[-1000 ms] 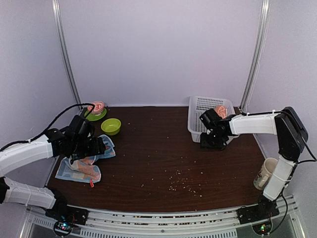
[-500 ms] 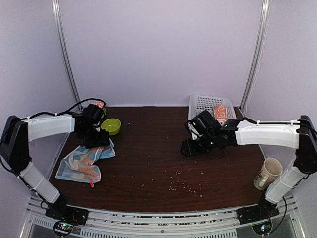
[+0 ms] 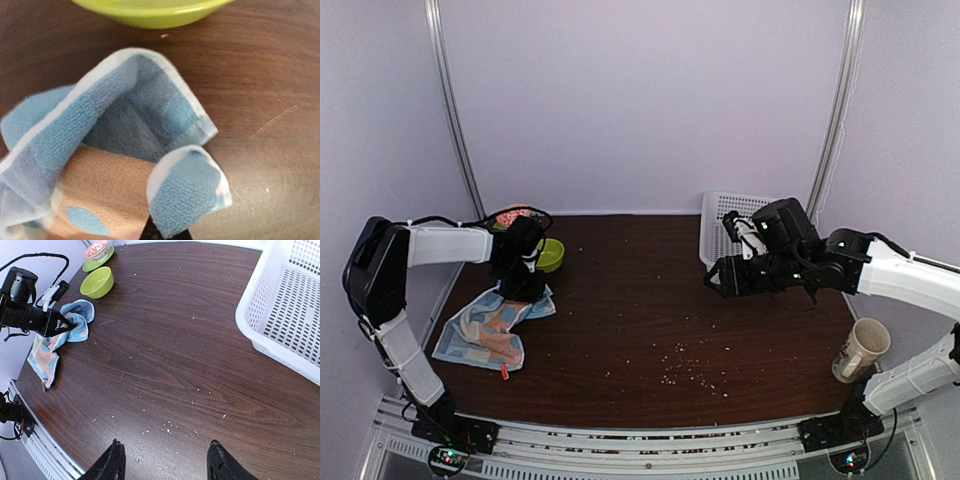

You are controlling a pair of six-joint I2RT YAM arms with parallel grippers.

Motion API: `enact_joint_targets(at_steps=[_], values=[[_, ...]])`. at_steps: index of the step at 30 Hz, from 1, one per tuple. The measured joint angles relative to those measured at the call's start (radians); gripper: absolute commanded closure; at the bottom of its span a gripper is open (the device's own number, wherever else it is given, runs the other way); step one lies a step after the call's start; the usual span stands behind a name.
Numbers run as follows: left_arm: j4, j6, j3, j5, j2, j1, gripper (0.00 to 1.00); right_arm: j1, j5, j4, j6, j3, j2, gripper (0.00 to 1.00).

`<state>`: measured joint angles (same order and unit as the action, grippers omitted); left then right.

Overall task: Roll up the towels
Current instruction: Pick up the towel from the corner of the board, then place the towel at the center of the board, then pick up the towel from the center of the board.

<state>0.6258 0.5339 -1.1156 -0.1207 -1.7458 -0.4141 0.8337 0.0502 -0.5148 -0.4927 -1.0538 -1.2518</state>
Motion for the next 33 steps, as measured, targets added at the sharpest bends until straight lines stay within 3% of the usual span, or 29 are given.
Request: enact_joint_targets(at_steps=[4, 8, 12, 14, 15, 21, 27, 33], values=[[0.011, -0.038, -0.013, 0.013, 0.084, -0.084, 1.00, 0.000, -0.042, -0.029, 0.010, 0.001, 0.071, 0.44], [0.041, -0.065, -0.183, 0.016, 0.137, -0.324, 1.00, 0.000, -0.129, -0.044, 0.015, 0.018, 0.178, 0.42], [0.025, -0.077, -0.389, 0.033, 0.115, -0.601, 0.43, 0.000, -0.229, -0.052, 0.011, 0.040, 0.313, 0.39], [0.010, -0.065, -0.393, 0.051, 0.111, -0.682, 0.22, 0.000, -0.264, -0.054, 0.007, 0.057, 0.381, 0.38], [0.005, -0.052, -0.365, 0.058, 0.116, -0.702, 0.05, 0.000, -0.276, -0.054, 0.005, 0.066, 0.402, 0.38], [0.007, 0.102, 0.016, 0.046, 0.245, -0.669, 0.02, 0.000, -0.272, -0.051, -0.031, 0.163, 0.414, 0.39], [0.023, 0.285, 0.180, -0.021, 0.413, -0.659, 0.09, 0.000, -0.205, -0.023, -0.111, 0.352, 0.347, 0.41], [-0.026, 0.444, 0.333, -0.022, 0.439, -0.529, 0.11, 0.000, -0.166, 0.022, -0.195, 0.414, 0.330, 0.43]])
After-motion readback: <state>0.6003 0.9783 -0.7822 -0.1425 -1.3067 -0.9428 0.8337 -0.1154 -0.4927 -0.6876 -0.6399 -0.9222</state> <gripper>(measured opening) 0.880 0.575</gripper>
